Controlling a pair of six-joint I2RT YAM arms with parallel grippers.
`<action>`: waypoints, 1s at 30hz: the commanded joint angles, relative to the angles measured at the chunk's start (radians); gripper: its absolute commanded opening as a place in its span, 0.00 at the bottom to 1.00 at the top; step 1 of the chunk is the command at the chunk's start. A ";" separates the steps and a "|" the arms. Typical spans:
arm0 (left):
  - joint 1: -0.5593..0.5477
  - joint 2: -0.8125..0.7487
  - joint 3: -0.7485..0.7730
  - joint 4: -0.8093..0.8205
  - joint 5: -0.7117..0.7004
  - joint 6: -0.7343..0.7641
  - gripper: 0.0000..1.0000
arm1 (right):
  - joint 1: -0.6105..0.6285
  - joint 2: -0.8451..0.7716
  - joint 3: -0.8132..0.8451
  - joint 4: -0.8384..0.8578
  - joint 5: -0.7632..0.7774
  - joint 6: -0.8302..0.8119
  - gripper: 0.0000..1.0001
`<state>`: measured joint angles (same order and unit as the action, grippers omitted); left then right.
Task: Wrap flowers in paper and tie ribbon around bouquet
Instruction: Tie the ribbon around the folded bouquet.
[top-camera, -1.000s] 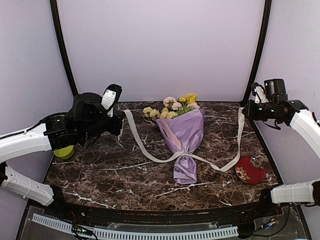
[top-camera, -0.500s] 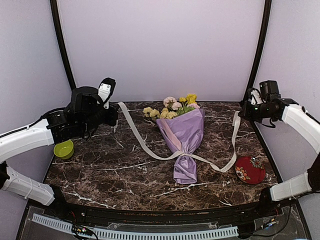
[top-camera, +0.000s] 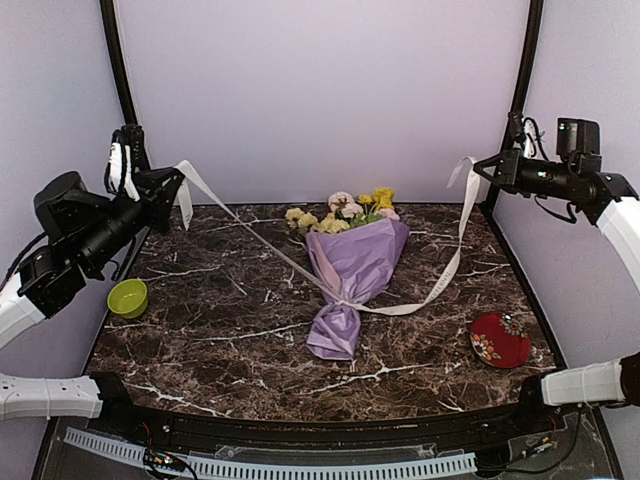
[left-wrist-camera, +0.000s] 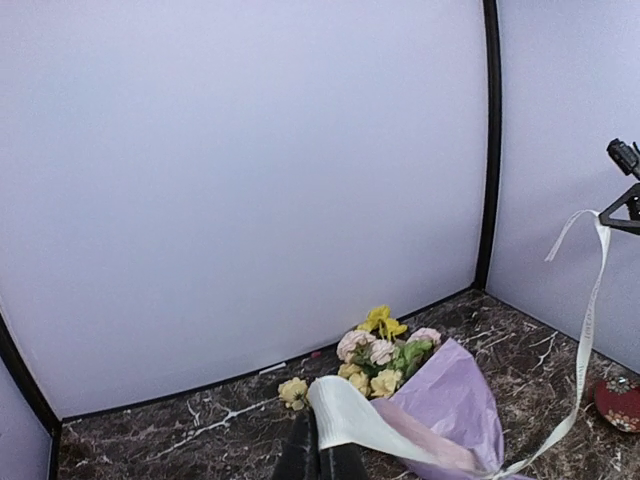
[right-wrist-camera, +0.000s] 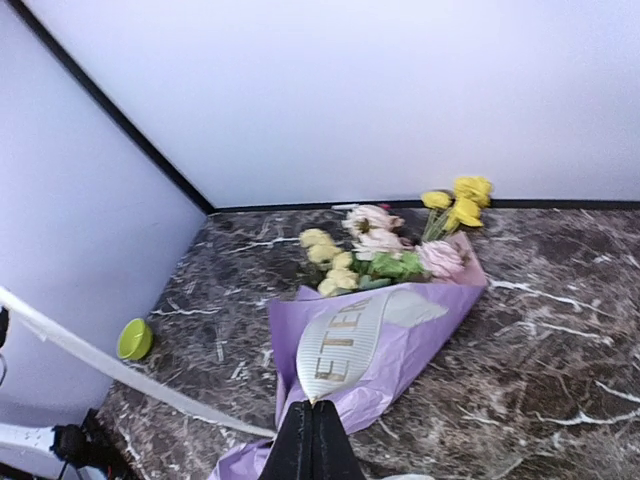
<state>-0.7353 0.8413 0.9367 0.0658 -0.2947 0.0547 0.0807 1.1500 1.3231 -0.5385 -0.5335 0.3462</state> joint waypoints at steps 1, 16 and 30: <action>0.002 -0.077 -0.042 0.024 0.147 0.041 0.00 | 0.006 -0.065 0.020 0.083 -0.272 0.003 0.00; 0.002 -0.136 -0.048 0.003 0.457 0.000 0.00 | 0.005 -0.146 0.022 0.045 -0.221 -0.036 0.00; 0.000 -0.060 -0.061 0.036 0.450 -0.023 0.00 | -0.192 -0.019 0.044 -0.199 0.312 0.006 0.00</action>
<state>-0.7357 0.7761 0.8894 0.0582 0.2161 0.0471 -0.1009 1.1259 1.3884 -0.7116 -0.3614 0.3534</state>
